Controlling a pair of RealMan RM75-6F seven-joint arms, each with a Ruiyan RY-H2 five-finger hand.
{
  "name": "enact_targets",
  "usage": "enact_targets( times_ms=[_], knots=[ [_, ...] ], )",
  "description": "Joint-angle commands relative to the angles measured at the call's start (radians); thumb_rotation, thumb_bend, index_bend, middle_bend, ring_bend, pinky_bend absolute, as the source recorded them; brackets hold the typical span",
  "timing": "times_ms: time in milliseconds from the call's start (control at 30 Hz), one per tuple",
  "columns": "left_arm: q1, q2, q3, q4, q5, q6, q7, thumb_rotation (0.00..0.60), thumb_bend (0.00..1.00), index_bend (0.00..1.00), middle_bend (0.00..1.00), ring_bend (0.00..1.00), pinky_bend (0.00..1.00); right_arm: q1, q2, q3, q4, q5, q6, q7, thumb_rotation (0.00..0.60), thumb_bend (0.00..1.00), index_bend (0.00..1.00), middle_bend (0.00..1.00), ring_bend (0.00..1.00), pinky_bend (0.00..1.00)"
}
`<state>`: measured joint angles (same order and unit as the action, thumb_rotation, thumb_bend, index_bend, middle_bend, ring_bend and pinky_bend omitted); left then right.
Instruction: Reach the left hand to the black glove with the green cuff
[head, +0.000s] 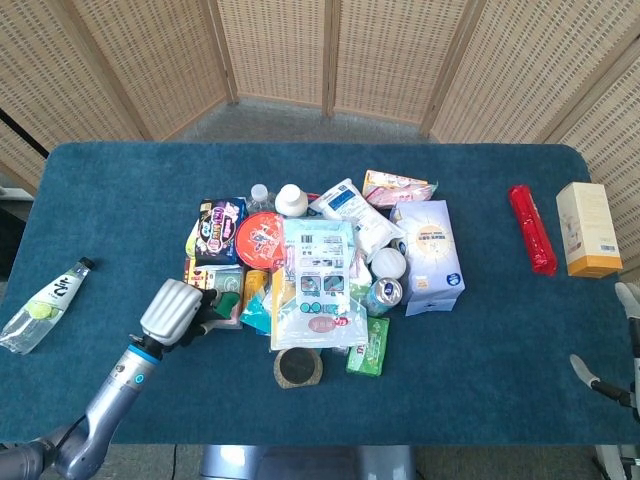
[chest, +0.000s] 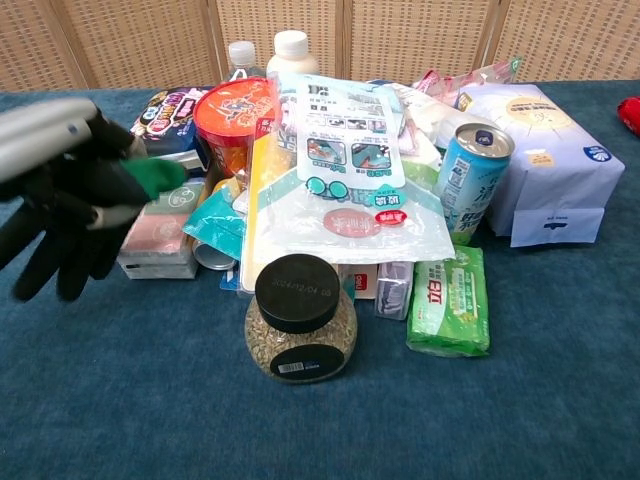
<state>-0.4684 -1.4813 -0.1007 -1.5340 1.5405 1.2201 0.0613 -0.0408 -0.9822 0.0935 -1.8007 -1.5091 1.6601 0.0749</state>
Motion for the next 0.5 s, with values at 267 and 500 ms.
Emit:
enact_targets(
  times_ms=[267, 500],
  knots=[
    [0.071, 0.233, -0.133, -0.256, 0.040, 0.258, -0.266, 0.600, 0.46, 0.68, 0.84, 0.97, 0.85, 0.016, -0.023, 0.004, 0.020, -0.006, -0.023, 0.009, 0.563, 0.22, 0.00, 0.07, 0.00, 0.00],
    [0.115, 0.292, -0.195, -0.312, 0.081, 0.417, -0.370, 0.600, 0.45, 0.67, 0.83, 0.96, 0.84, 0.030, -0.046, 0.008, 0.046, 0.004, -0.049, 0.028, 0.565, 0.22, 0.00, 0.07, 0.00, 0.00]
  ],
)
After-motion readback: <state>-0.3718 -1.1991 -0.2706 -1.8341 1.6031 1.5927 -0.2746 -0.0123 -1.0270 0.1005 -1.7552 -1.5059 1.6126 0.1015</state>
